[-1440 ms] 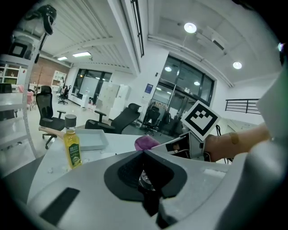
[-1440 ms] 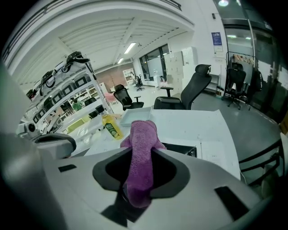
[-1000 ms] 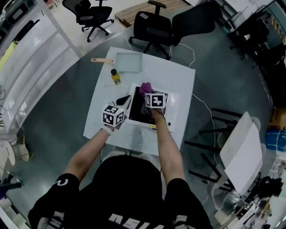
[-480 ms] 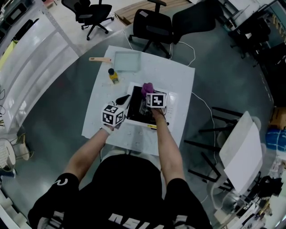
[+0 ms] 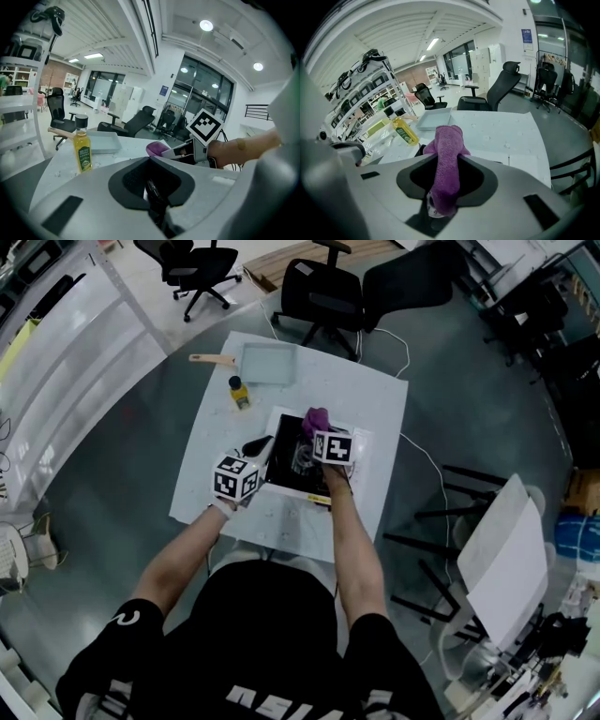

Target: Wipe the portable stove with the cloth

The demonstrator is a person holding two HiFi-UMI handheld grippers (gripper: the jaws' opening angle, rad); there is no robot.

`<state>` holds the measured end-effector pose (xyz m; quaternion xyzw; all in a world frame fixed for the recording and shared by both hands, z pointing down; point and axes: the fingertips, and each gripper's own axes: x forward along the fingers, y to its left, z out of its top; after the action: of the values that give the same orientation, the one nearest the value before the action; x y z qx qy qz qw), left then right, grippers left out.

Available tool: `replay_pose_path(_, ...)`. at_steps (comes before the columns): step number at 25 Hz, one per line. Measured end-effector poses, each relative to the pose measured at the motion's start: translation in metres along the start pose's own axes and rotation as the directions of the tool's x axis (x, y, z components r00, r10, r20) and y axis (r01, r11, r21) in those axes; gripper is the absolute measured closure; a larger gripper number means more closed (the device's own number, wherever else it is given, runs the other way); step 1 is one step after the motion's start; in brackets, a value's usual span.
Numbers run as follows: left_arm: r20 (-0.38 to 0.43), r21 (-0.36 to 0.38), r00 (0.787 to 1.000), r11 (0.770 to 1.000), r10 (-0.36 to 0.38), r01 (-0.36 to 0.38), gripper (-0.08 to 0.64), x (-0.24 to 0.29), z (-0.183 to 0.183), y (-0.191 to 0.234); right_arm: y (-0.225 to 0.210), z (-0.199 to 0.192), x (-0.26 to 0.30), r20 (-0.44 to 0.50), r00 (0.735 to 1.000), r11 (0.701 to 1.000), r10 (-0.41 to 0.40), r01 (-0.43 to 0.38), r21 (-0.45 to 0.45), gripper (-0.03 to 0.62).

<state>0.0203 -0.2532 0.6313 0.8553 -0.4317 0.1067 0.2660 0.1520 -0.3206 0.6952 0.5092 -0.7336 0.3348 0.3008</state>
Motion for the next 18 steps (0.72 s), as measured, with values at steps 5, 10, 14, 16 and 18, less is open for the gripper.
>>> replay_pose_path(5, 0.020, -0.005, 1.000, 1.000, 0.018, -0.018, 0.561, -0.009, 0.001, -0.001, 0.038, 0.018, -0.009, 0.036, 0.997, 0.996, 0.070, -0.068, -0.053, 0.486)
replay_pose_path(10, 0.040, -0.020, 0.998, 0.999, 0.042, -0.041, 0.561, -0.027, -0.001, 0.005, 0.078, 0.014, -0.007, 0.022, 0.988, 0.984, 0.154, -0.151, -0.098, 0.486)
replay_pose_path(14, 0.046, -0.033, 0.997, 0.998, 0.057, -0.055, 0.561, -0.040, -0.007, 0.008, 0.096, -0.007, 0.004, -0.031, 0.982, 0.978, 0.186, -0.188, -0.094, 0.486)
replay_pose_path(16, 0.051, -0.041, 0.997, 0.997, 0.065, -0.063, 0.561, -0.044, -0.009, 0.011, 0.094, -0.017, 0.011, -0.047, 0.986, 0.981, 0.162, -0.166, -0.104, 0.486)
replay_pose_path(18, 0.053, -0.054, 0.996, 0.996, 0.074, -0.071, 0.561, -0.049, -0.012, 0.015, 0.091, -0.024, 0.018, -0.058, 0.988, 0.983, 0.142, -0.148, -0.107, 0.486)
